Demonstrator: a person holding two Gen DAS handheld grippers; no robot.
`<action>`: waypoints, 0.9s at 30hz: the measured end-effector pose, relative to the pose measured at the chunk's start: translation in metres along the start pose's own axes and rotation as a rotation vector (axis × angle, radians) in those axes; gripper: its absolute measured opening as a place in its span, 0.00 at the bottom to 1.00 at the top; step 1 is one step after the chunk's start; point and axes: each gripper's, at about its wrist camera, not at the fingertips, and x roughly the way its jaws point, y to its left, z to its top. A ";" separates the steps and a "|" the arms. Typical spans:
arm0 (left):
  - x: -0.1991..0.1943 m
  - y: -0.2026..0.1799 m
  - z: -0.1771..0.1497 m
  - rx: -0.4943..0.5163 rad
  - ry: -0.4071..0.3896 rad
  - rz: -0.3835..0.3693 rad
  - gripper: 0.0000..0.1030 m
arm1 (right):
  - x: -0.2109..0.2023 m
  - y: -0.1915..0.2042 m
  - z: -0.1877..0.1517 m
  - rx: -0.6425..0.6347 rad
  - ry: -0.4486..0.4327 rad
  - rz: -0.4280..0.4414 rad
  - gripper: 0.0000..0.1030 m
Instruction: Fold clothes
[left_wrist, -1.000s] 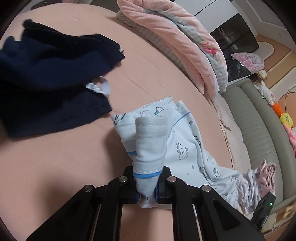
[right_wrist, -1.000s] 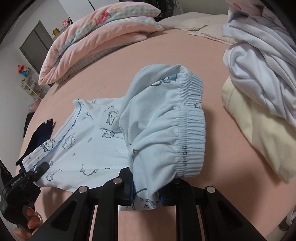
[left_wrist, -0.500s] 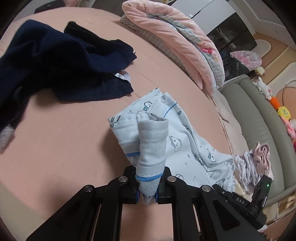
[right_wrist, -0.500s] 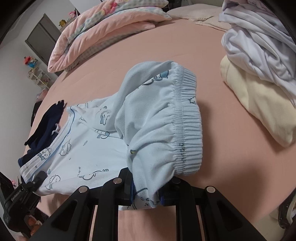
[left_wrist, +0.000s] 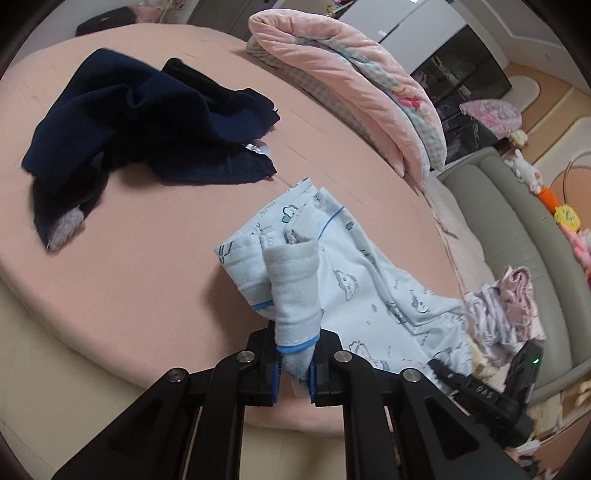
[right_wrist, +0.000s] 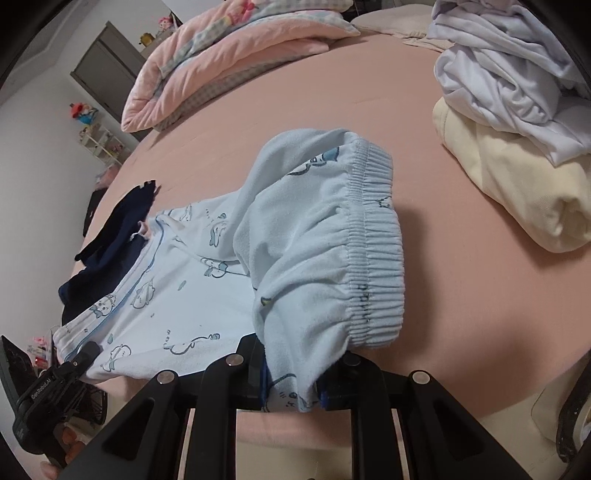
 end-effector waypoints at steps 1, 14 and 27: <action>-0.002 -0.001 -0.002 0.003 0.002 0.000 0.09 | -0.002 -0.001 -0.001 -0.004 0.002 0.003 0.16; -0.010 0.003 -0.038 0.003 0.078 0.002 0.08 | -0.016 -0.024 -0.020 0.026 0.036 0.031 0.16; -0.001 0.008 -0.052 0.021 0.124 0.032 0.08 | -0.014 -0.026 -0.029 -0.022 0.077 -0.015 0.16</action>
